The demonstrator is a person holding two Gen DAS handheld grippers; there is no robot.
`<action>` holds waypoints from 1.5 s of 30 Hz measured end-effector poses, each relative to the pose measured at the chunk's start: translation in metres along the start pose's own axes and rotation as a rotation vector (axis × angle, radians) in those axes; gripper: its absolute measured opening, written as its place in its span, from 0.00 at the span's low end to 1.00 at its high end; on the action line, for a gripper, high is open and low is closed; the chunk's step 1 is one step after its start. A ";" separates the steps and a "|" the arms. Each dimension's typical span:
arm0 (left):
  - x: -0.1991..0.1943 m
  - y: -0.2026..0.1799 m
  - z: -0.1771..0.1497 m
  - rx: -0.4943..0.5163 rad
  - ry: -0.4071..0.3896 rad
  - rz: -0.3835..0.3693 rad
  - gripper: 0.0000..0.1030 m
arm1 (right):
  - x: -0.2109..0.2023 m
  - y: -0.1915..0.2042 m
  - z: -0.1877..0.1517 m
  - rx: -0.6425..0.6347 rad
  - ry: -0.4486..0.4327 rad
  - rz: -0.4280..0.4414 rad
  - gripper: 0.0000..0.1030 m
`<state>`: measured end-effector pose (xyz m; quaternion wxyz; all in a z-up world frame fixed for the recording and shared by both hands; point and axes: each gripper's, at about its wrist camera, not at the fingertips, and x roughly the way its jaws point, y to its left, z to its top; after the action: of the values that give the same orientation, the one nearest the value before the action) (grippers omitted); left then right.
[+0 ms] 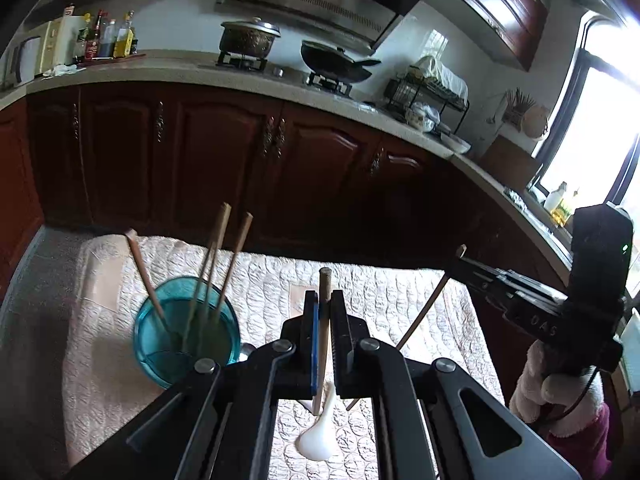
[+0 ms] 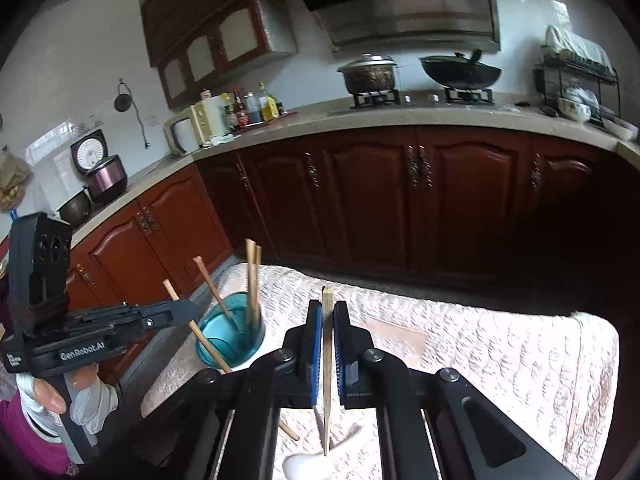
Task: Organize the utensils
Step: 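Lift the chopstick upright and carry it over the cup with the right gripper, then lower the chopstick into the cup and open the right gripper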
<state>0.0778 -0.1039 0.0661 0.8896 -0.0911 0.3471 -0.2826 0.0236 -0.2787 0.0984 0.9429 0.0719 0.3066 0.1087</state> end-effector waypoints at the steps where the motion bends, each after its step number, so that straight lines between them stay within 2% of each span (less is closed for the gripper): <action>1: -0.006 0.003 0.003 -0.005 -0.005 -0.004 0.05 | 0.000 0.005 0.003 -0.007 -0.002 0.005 0.07; 8: -0.048 0.023 0.030 -0.016 -0.059 0.007 0.05 | 0.006 0.041 0.027 -0.053 -0.035 0.065 0.07; 14: -0.079 0.041 0.051 -0.004 -0.125 0.085 0.05 | 0.017 0.070 0.049 -0.065 -0.074 0.122 0.07; 18: -0.083 0.057 0.060 -0.010 -0.144 0.150 0.05 | 0.035 0.086 0.061 -0.057 -0.096 0.136 0.07; 23: -0.071 0.078 0.061 -0.024 -0.155 0.237 0.05 | 0.067 0.102 0.065 -0.054 -0.089 0.123 0.07; 28: -0.048 0.096 0.058 -0.036 -0.143 0.289 0.05 | 0.094 0.106 0.064 -0.053 -0.067 0.106 0.07; 45: 0.020 0.121 0.033 -0.077 -0.018 0.312 0.05 | 0.165 0.082 0.029 0.007 0.079 0.117 0.07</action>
<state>0.1650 -0.0166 0.0365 0.9217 -0.0727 0.3595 -0.1266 0.1578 -0.1604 0.0460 0.9219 0.0885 0.3390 0.1651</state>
